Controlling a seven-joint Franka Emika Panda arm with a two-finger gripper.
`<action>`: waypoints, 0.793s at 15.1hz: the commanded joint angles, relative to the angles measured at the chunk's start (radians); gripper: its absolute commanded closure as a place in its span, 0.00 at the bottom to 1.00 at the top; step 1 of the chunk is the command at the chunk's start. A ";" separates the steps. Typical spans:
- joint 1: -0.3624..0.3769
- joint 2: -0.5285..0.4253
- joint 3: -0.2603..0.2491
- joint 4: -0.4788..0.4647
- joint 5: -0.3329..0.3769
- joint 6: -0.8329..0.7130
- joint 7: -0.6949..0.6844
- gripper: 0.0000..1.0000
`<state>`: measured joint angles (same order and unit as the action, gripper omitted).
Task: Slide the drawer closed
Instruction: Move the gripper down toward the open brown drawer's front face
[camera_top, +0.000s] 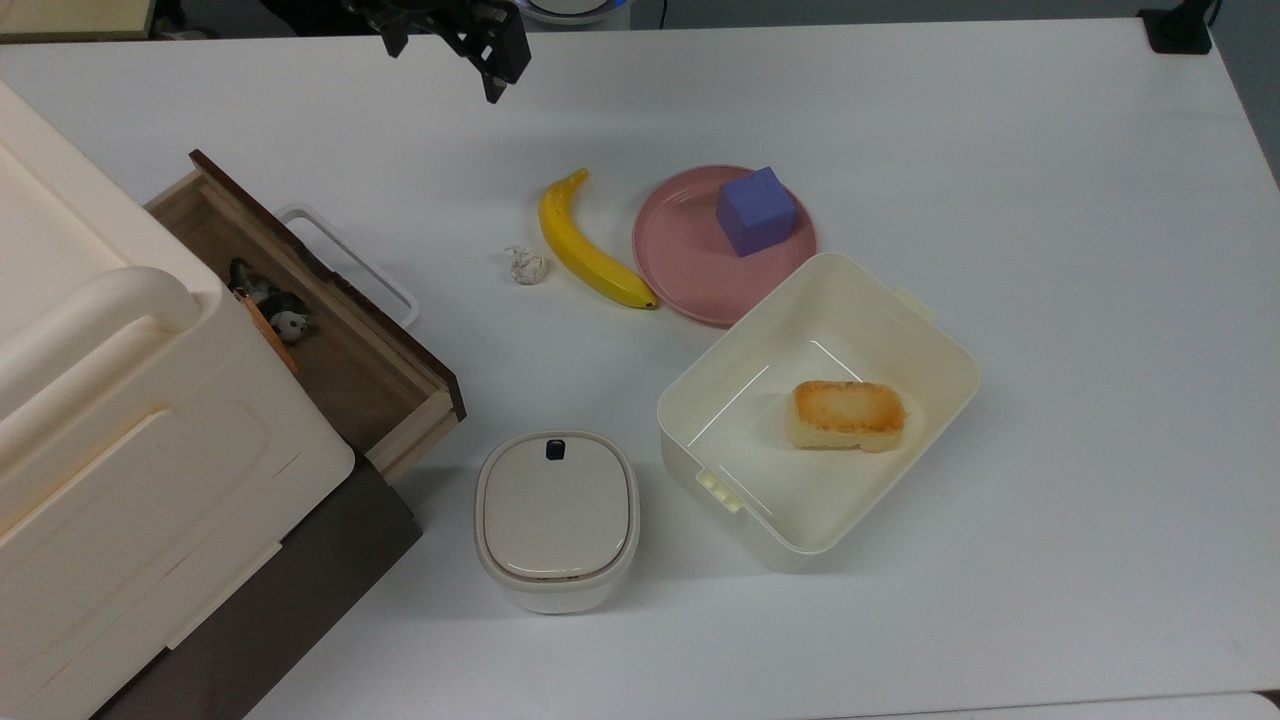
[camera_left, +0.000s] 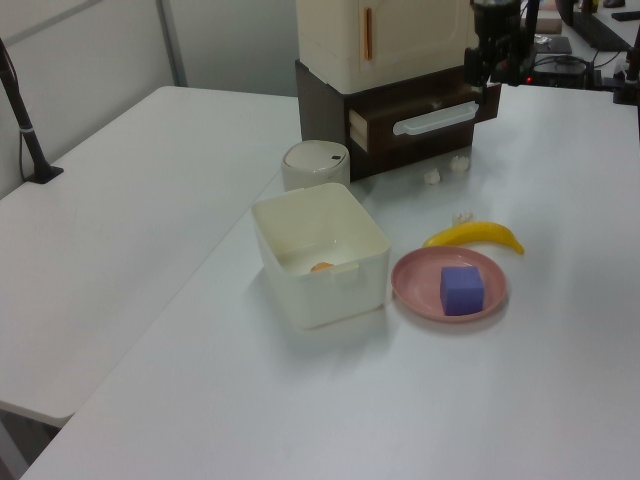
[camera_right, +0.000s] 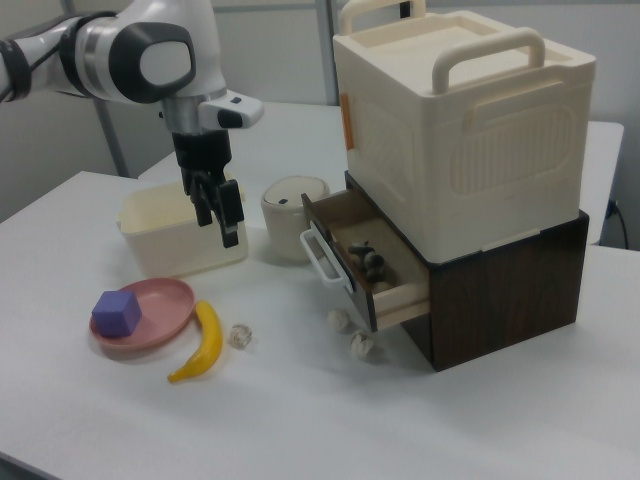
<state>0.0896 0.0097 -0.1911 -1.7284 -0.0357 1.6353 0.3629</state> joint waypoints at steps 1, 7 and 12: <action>-0.020 0.021 -0.004 -0.030 -0.004 0.031 0.019 0.16; -0.056 0.085 -0.004 -0.048 0.019 0.115 0.021 1.00; -0.059 0.142 -0.004 -0.155 0.019 0.433 0.019 1.00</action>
<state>0.0285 0.1455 -0.1930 -1.7888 -0.0299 1.8714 0.3648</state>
